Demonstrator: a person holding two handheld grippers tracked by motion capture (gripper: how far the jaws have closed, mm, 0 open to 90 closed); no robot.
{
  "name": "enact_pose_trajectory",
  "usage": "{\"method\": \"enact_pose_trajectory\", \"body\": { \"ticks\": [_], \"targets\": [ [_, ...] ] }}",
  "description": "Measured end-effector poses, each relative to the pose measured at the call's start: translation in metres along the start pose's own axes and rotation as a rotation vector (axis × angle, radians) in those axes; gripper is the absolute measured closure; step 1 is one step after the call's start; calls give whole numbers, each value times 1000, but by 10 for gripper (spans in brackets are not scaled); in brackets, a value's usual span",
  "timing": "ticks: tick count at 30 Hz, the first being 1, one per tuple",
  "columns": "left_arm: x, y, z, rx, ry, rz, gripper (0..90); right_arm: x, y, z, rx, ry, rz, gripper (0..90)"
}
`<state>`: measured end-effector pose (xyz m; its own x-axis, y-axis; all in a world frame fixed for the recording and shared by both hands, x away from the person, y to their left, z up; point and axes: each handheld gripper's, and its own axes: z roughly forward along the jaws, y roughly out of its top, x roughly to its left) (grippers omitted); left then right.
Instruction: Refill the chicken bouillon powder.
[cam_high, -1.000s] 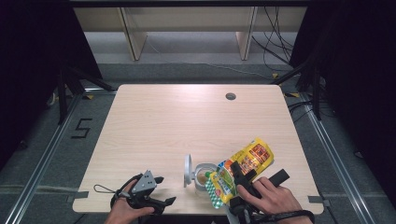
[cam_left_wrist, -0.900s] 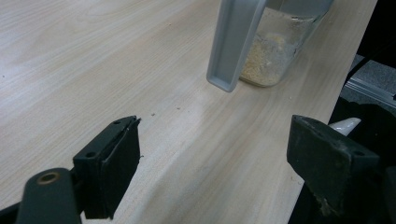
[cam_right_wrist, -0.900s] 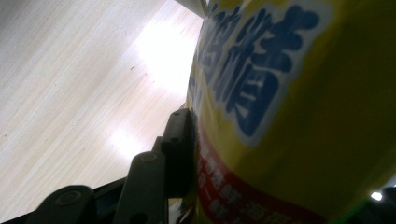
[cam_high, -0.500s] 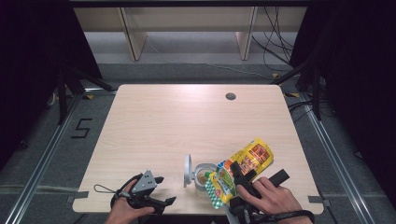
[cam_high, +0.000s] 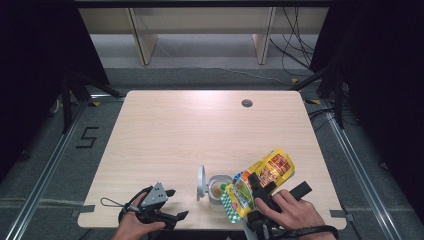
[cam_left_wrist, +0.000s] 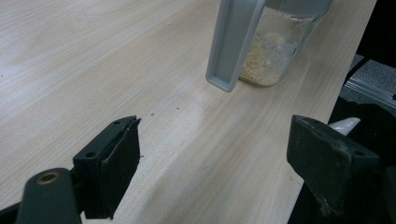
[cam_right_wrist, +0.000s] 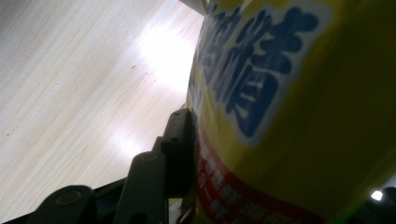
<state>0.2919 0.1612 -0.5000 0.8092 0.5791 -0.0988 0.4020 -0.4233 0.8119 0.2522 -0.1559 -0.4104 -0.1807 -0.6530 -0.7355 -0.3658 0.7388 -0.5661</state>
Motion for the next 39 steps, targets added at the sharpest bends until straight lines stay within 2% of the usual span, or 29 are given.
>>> {"method": "enact_pose_trajectory", "body": {
  "ticks": [2,3,4,6,9,10,12,13,16,18,19,20,23,24,25,26,27,28,29,30,37,38,39],
  "targets": [
    [0,0,0,0,0,-1,170,0,0,0,1,1,-2,635],
    [-1,0,0,-3,-3,-5,169,1,1,0,8,6,23,635],
    [-1,0,0,-2,-3,-3,170,2,1,0,6,6,24,635],
    [0,0,0,4,-2,-2,169,1,1,0,2,28,24,634],
    [-1,0,0,-3,-3,-5,170,1,1,0,-1,25,27,635],
    [0,0,0,-2,-2,-2,170,2,1,0,2,5,25,635],
    [0,0,0,0,0,-1,170,2,1,0,-2,4,30,635],
    [0,0,0,1,0,0,170,2,1,0,-3,23,29,635],
    [0,0,0,-3,-3,-3,170,2,1,0,-1,5,29,635],
    [1,0,0,-4,-4,22,170,2,1,0,1,4,25,636],
    [-1,0,0,-3,-3,-6,170,2,0,0,0,4,18,636],
    [-1,0,0,-3,-3,-5,170,0,0,0,-4,2,1,636],
    [-1,0,0,-2,-3,-4,170,0,0,0,-5,0,-1,636],
    [0,0,0,-4,-3,1,170,2,0,-1,5,4,23,636],
    [1,0,0,-5,-4,21,170,2,0,-1,5,3,22,636],
    [0,0,0,-2,-3,-2,170,1,0,-1,0,24,25,636],
    [0,0,0,3,-6,-3,170,1,0,-1,1,26,26,636],
    [0,0,0,2,1,0,169,0,-1,0,-1,-1,-2,636],
    [-1,0,0,-4,-3,-5,170,0,-1,-1,-1,0,-2,636],
    [-1,0,0,-2,-3,-5,170,1,0,-1,4,5,22,636],
    [0,0,0,0,0,-2,169,2,0,-1,1,3,21,637],
    [0,0,0,2,1,0,170,1,0,-1,-3,24,24,638],
    [-1,0,0,-3,-3,-5,170,2,0,-1,3,3,20,638]
  ]
}}
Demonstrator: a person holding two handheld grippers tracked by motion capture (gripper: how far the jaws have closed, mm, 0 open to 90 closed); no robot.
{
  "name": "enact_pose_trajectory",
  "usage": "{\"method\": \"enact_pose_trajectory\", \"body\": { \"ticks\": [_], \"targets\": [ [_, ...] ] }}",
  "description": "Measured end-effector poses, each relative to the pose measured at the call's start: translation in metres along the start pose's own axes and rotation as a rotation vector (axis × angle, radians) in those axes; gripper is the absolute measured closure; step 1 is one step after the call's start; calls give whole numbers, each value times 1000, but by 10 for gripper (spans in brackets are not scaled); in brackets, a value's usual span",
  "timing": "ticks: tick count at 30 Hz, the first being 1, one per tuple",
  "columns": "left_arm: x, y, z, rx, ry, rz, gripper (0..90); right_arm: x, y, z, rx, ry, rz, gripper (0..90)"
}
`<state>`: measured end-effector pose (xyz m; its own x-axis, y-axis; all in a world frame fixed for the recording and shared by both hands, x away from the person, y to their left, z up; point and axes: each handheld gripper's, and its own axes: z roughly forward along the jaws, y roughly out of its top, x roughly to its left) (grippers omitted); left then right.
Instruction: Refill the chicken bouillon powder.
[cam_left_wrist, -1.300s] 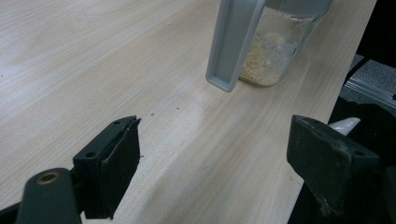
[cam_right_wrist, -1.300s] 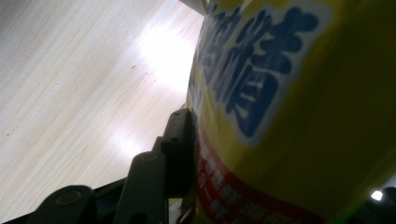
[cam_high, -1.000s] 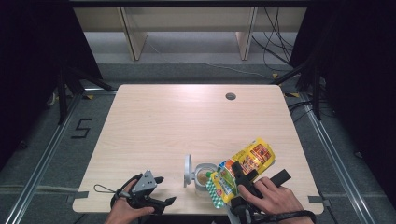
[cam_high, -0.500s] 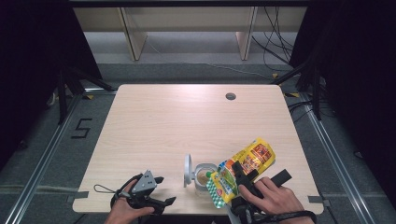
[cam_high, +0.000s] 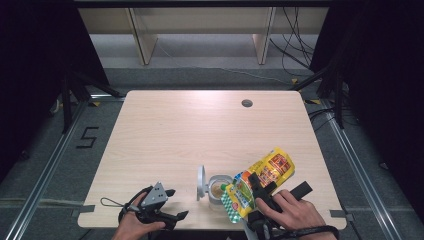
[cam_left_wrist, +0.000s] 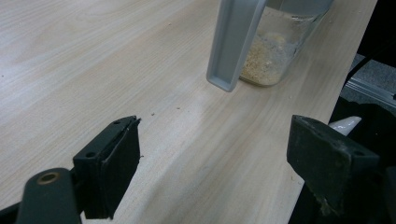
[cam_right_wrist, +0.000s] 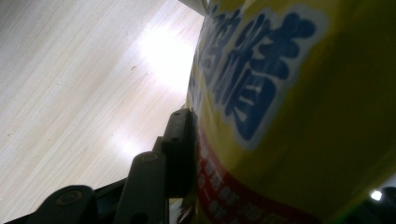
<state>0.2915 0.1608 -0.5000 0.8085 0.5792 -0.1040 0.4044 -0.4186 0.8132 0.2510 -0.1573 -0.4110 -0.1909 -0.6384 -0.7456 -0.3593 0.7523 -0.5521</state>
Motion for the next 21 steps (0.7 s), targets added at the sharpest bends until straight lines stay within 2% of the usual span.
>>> {"method": "enact_pose_trajectory", "body": {
  "ticks": [3,4,5,6,10,11,13,16,17,18,19,21],
  "targets": [
    [0,0,0,-1,0,5,169,0,0,0,-1,0,-1,638],
    [2,0,0,-1,0,27,170,0,0,0,-4,14,3,639],
    [1,0,0,-2,-1,24,170,-1,0,0,-4,22,3,639],
    [0,0,0,0,0,2,170,0,0,0,0,-1,0,638],
    [1,0,0,-2,0,10,170,0,-1,0,2,-2,1,639],
    [0,0,0,-2,2,-3,169,0,-1,0,2,-1,1,639],
    [0,0,0,-3,2,0,170,0,-1,0,-1,22,4,639],
    [1,0,0,0,0,12,170,-1,-1,0,0,19,7,639],
    [0,0,0,-1,0,2,170,0,-1,-1,2,2,6,639],
    [0,0,0,-1,1,-1,170,-1,-2,0,-7,-3,-18,639],
    [0,0,0,-2,2,0,170,-1,-2,0,-10,-4,-19,639],
    [1,0,0,-4,0,23,170,-1,-2,0,-9,-5,-18,640]
  ]
}}
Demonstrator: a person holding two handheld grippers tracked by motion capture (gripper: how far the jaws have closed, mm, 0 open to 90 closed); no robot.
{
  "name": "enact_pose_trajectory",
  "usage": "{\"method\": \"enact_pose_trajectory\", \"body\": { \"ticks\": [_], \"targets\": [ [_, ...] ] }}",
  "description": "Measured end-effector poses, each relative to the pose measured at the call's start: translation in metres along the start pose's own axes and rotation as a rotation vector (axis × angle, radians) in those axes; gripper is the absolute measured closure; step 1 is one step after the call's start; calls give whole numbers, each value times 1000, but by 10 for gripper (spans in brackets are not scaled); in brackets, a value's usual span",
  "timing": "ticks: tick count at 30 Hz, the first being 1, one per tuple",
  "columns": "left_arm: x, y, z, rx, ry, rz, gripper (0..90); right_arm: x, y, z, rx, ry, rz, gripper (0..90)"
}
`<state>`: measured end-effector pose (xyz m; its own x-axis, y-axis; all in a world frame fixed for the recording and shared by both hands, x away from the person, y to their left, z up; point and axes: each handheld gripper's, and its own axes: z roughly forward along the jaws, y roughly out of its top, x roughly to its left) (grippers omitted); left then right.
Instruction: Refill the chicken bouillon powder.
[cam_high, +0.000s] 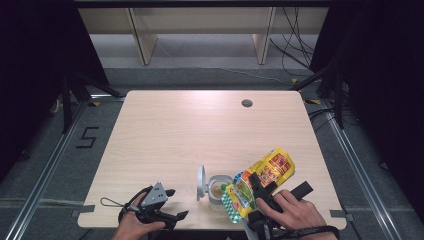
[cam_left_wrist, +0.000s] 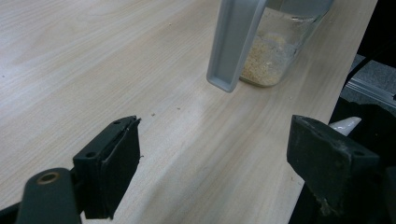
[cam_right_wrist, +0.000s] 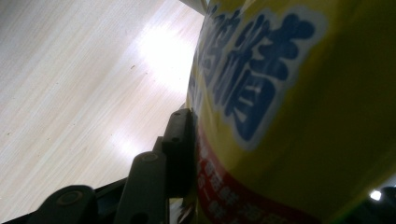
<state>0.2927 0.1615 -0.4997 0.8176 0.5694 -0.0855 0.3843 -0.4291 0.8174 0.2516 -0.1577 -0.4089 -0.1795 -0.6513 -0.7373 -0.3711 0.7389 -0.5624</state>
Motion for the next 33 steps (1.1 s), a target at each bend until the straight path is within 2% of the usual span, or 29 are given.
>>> {"method": "enact_pose_trajectory", "body": {
  "ticks": [1,2,4,5,6,7,8,12,14,15,16,17,18,19,21,22,26,27,28,30,31,32,33],
  "targets": [
    [-1,0,0,1,0,-11,170,2,1,-1,9,3,24,640],
    [-1,0,0,2,1,-25,170,1,1,-1,9,4,24,639],
    [0,0,0,7,2,-9,170,1,1,-1,8,2,22,640],
    [1,0,0,5,1,7,170,1,1,0,6,24,21,640],
    [0,0,0,-1,-1,0,170,2,1,0,10,2,16,640],
    [0,0,0,0,-1,0,170,2,1,0,10,2,14,640],
    [-1,0,0,2,1,-24,170,2,1,-1,10,2,14,640],
    [-1,0,0,2,0,-22,169,2,1,-1,15,2,10,640],
    [-1,0,0,1,0,-15,170,2,1,-1,17,1,9,640],
    [1,0,0,5,2,10,170,1,1,-1,16,17,7,640],
    [0,0,0,0,0,0,170,1,2,0,23,1,-10,640],
    [-1,0,0,1,2,-26,170,1,2,-1,25,2,-7,640],
    [-1,0,0,2,2,-23,170,-1,1,1,14,20,-31,640],
    [-1,0,0,1,2,-22,169,0,1,0,21,1,-36,640],
    [-1,0,0,3,3,-21,170,1,1,0,24,-4,-38,642],
    [-1,0,0,1,3,-23,170,2,2,0,28,-2,-16,642],
    [-1,0,0,1,3,-24,169,2,4,-1,22,-5,-16,643],
    [-1,0,0,1,3,-24,170,1,4,0,20,20,-12,643],
    [-1,0,0,1,3,-25,169,1,4,-1,24,-2,-15,643],
    [-1,0,0,1,3,-24,170,1,3,-1,25,-4,-26,643],
    [-1,0,0,0,3,-24,170,0,3,-1,21,14,-16,643],
    [-1,0,0,0,4,-26,170,2,3,-1,19,11,9,643],
    [-1,0,0,-4,5,-21,170,0,2,-1,25,18,-11,643]
  ]
}}
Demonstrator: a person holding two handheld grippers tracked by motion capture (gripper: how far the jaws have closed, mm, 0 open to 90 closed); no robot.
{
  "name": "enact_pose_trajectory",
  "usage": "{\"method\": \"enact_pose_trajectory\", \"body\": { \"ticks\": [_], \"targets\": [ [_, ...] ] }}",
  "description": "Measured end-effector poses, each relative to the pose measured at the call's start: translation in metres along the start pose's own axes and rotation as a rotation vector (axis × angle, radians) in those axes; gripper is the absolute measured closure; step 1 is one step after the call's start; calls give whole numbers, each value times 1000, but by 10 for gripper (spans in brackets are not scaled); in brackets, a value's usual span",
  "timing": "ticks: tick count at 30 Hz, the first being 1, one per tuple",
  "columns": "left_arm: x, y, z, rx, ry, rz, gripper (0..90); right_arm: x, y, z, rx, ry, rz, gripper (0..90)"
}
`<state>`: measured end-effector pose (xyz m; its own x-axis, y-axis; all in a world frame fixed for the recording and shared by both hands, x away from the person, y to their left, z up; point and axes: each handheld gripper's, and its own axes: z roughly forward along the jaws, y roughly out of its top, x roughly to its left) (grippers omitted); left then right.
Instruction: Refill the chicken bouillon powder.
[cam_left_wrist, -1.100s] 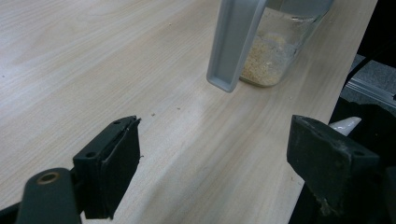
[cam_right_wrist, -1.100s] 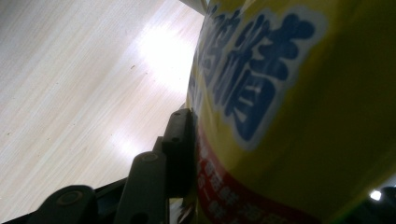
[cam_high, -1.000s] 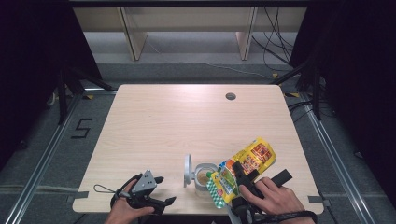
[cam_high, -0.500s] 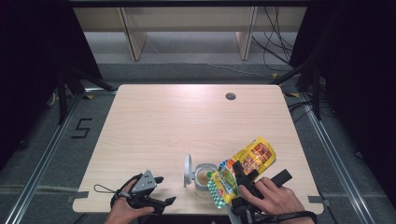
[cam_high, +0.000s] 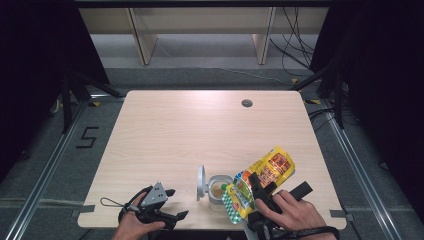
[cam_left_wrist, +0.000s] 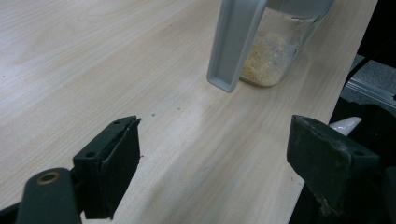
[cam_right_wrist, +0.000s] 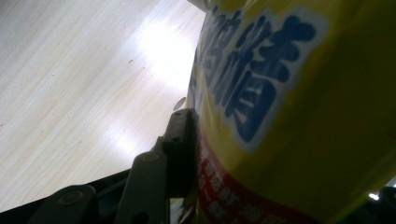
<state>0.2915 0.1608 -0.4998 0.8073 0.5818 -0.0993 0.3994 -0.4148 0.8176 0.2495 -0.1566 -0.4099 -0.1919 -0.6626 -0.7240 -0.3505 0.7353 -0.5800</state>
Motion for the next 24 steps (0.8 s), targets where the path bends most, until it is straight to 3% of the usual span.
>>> {"method": "enact_pose_trajectory", "body": {
  "ticks": [1,2,5,6,7,8,10,11,12,14,15,17,18,20,22,24],
  "targets": [
    [1,1,0,1,-3,23,170,0,0,0,0,-1,1,643],
    [0,0,0,5,-4,-1,170,0,0,0,1,-24,-1,643],
    [0,0,0,4,-1,-5,169,1,0,0,2,-22,3,643],
    [1,0,0,-3,-1,22,170,0,0,0,-3,3,4,643],
    [0,0,0,1,0,-3,169,1,-1,1,-4,-20,7,643],
    [0,0,0,4,-2,-6,170,1,-1,1,-8,-2,5,644],
    [0,0,0,4,-1,-6,170,1,0,1,-4,3,5,644],
    [1,0,0,-3,0,14,170,1,0,1,-8,3,5,644],
    [1,0,0,-3,0,20,170,1,0,0,-5,-19,1,644],
    [0,0,0,5,-2,-5,170,1,0,1,-6,2,6,644],
    [0,0,0,5,-2,-3,170,0,-1,1,-10,-22,-18,644],
    [1,0,0,-3,-1,21,169,2,-1,1,-4,-20,8,644],
    [0,0,0,5,-2,-4,170,1,-1,1,-4,-19,7,644],
    [0,0,0,4,-2,-5,170,0,-1,1,-11,-23,-15,644],
    [1,0,0,-3,0,21,170,2,-1,1,-5,-18,9,644],
    [0,0,0,4,0,-7,170,1,-1,1,-9,-4,13,644]
  ]
}}
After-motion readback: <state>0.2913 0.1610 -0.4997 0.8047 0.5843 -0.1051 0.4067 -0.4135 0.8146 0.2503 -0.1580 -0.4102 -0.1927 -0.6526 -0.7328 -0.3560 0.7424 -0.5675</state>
